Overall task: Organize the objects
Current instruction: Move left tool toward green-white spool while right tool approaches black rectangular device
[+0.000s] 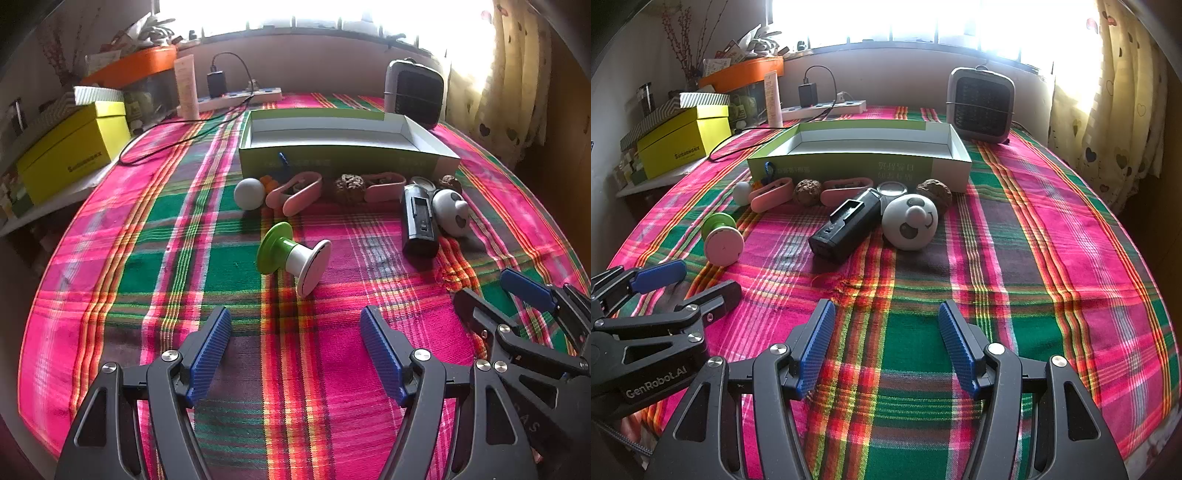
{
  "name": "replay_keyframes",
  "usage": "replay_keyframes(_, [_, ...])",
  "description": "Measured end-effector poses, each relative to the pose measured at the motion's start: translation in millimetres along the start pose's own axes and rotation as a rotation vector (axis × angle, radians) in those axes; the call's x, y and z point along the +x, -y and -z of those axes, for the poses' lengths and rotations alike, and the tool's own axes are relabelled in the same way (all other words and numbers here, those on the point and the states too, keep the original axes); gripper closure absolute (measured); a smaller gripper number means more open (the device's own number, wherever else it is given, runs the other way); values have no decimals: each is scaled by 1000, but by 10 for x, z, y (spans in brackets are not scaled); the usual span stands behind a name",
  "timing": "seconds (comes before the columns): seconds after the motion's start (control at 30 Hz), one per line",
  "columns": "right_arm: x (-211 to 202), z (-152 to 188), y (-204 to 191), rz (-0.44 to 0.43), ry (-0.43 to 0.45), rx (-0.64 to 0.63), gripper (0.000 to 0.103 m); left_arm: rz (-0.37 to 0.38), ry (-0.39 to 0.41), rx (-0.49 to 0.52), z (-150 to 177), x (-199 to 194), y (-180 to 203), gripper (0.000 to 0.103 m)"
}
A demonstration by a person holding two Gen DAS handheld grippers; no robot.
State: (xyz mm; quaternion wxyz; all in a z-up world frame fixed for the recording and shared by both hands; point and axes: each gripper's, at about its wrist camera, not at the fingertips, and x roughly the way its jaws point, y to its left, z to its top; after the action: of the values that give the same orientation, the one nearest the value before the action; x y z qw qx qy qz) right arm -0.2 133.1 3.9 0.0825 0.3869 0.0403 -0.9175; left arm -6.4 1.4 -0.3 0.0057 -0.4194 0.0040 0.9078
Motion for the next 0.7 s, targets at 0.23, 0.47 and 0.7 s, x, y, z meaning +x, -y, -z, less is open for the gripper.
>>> replay_keyframes(0.23, [7,-15,3,-1,-5,0,43,6,-6,7,-7,1,-4,31])
replay_keyframes(0.47, [20,-24,6,-1,-6,0,43,5,-4,7,-11,-1,2,31])
replay_keyframes(0.7, [23,-27,1,-5,-9,-1,43,43,-11,14,-17,-20,-19,31])
